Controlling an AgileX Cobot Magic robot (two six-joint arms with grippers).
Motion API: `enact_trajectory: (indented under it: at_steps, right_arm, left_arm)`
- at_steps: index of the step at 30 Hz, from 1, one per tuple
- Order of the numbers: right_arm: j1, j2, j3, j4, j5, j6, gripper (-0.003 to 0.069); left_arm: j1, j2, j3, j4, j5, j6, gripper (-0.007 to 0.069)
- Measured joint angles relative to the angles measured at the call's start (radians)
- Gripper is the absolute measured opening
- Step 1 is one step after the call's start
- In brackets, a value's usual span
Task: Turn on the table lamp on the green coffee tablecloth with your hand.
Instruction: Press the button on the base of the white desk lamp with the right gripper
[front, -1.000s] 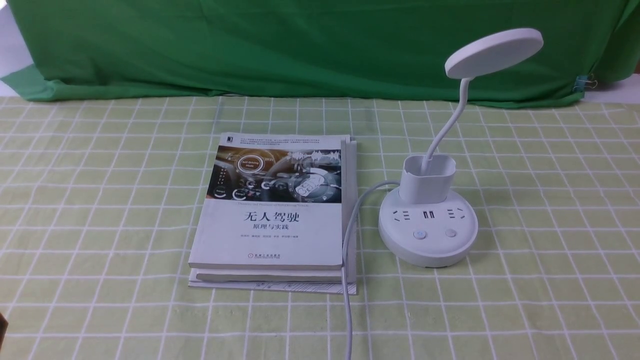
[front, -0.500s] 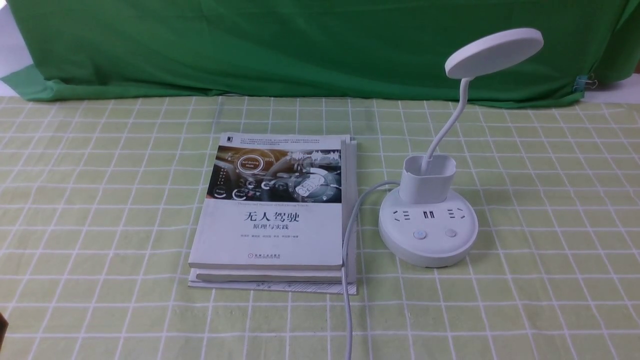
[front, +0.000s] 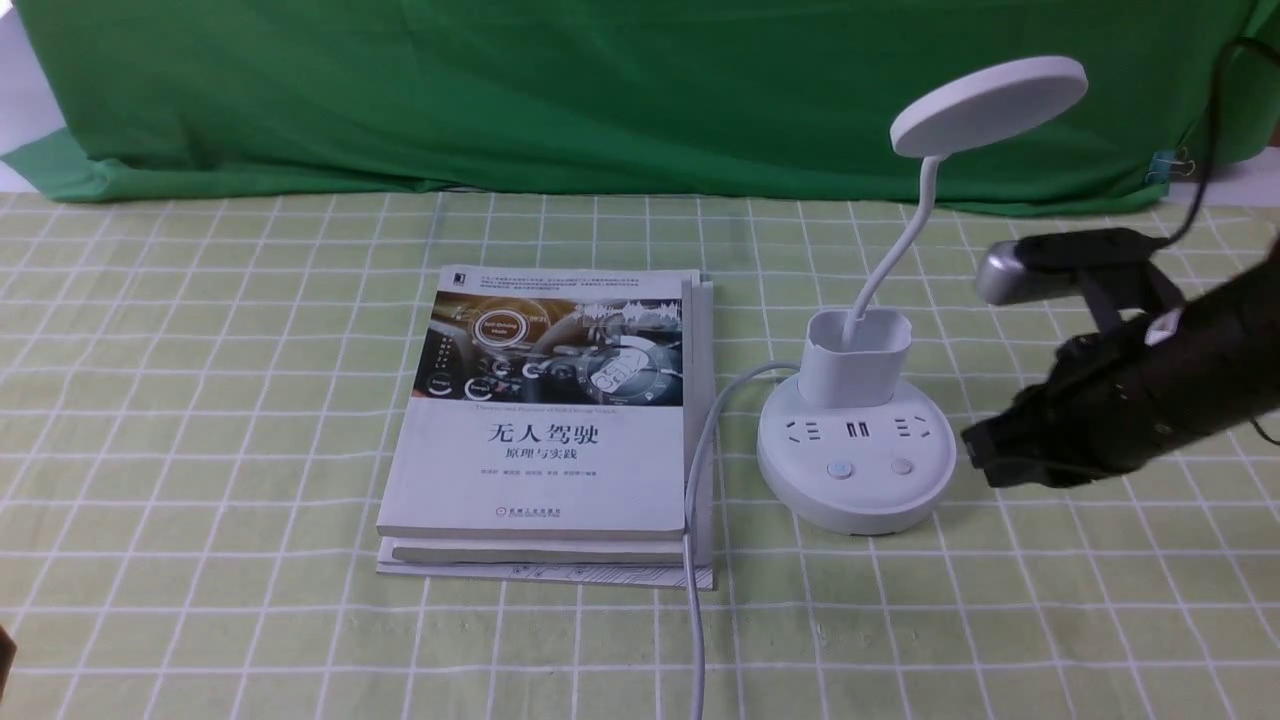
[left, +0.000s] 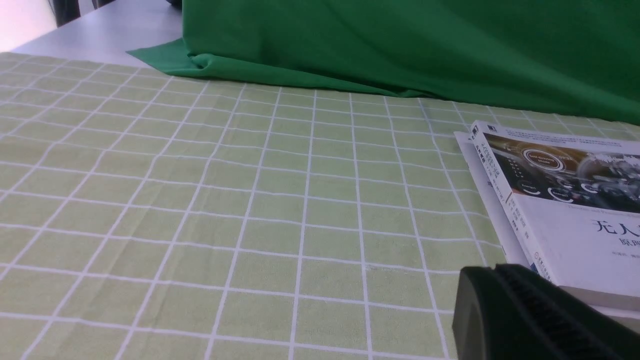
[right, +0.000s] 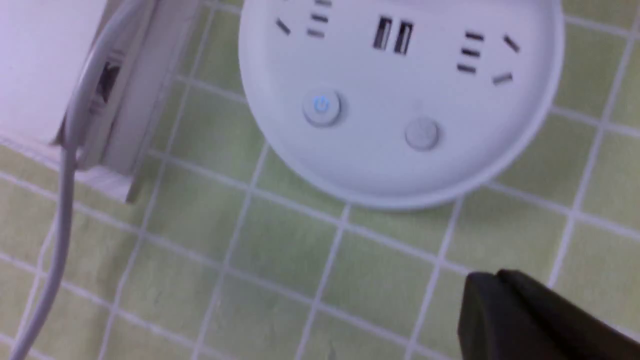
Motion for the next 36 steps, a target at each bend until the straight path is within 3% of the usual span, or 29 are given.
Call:
enact_trajectory:
  at_steps: [10, 36]
  right_arm:
    - [0.039, 0.223, -0.220, -0.016, 0.039, -0.002, 0.0031]
    - [0.052, 0.312, -0.244, -0.019, 0.012, 0.007, 0.0031]
  left_arm:
    - [0.000, 0.000, 0.000, 0.000, 0.000, 0.000, 0.0003]
    - [0.000, 0.000, 0.000, 0.000, 0.000, 0.000, 0.0003]
